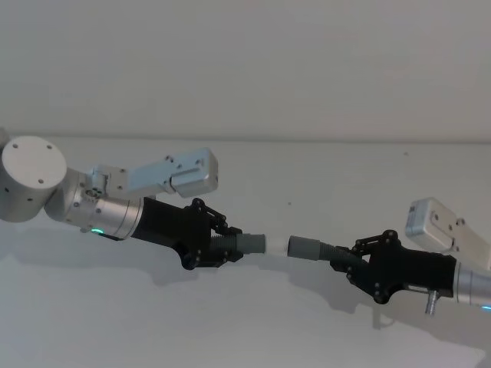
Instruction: Use both hands to pick up one end of the pipe from the table, align the ends, and insert them.
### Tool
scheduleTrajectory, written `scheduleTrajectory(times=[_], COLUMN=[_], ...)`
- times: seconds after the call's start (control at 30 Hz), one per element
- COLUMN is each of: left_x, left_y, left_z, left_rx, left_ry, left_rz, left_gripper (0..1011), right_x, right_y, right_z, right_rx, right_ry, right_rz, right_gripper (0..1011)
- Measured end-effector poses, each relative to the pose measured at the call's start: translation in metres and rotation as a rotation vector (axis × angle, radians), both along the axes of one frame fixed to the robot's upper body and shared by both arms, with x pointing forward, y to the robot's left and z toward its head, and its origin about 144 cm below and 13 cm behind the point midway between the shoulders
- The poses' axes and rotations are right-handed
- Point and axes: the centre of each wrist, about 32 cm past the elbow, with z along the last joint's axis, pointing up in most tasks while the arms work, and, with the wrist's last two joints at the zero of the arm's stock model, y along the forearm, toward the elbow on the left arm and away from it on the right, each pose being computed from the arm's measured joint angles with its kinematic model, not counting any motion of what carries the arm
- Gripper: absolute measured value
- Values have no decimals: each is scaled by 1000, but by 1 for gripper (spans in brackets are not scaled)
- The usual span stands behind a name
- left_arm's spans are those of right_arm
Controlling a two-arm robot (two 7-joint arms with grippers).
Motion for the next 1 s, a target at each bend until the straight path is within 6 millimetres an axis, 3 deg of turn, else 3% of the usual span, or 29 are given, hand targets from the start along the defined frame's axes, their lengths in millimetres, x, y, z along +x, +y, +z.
scheduleTrajectory(times=[1.0], left_x=[-10], left_y=[2], left_z=[0], left_rx=[-6], left_ry=[0], left_rz=[18], left_gripper=[343], right_x=[-2], right_y=[7], right_z=[-3], right_rx=[18], right_ry=[5], right_rz=[4], right_gripper=[153])
